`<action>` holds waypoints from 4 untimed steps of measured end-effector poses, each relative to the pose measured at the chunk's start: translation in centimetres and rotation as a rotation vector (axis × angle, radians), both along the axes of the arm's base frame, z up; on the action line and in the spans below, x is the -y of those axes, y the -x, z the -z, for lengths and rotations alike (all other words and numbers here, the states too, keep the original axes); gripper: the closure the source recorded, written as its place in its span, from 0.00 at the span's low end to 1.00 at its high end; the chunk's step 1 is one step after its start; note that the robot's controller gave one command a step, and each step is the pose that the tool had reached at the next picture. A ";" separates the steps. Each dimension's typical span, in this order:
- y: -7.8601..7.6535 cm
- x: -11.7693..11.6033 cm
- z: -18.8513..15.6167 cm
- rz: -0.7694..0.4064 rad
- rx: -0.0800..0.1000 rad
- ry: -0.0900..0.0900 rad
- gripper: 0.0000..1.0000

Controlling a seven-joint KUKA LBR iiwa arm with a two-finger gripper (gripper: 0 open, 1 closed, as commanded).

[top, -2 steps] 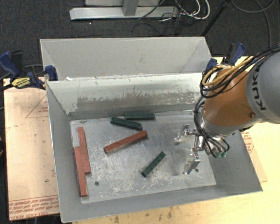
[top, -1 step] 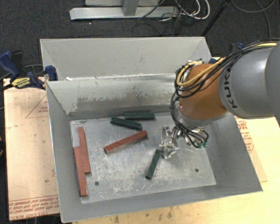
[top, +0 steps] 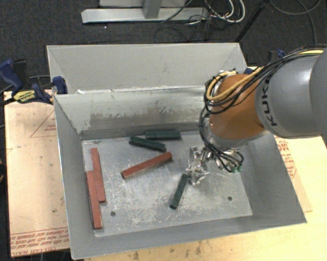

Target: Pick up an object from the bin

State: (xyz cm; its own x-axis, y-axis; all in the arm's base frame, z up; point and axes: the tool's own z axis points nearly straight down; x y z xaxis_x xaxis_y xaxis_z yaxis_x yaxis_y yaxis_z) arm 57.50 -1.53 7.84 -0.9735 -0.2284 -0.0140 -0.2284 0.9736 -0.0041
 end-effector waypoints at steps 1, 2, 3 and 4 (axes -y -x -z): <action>-8.3 -1.7 0.3 -0.294 -0.014 0.000 0.00; -8.3 -1.6 0.2 -0.294 -0.014 0.000 0.00; -8.3 -1.7 0.2 -0.296 -0.013 0.001 0.00; -7.8 -6.5 0.1 -0.334 -0.003 0.008 0.00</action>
Offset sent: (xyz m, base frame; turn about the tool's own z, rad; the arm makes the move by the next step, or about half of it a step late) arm 0.0000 0.0000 0.0000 0.0000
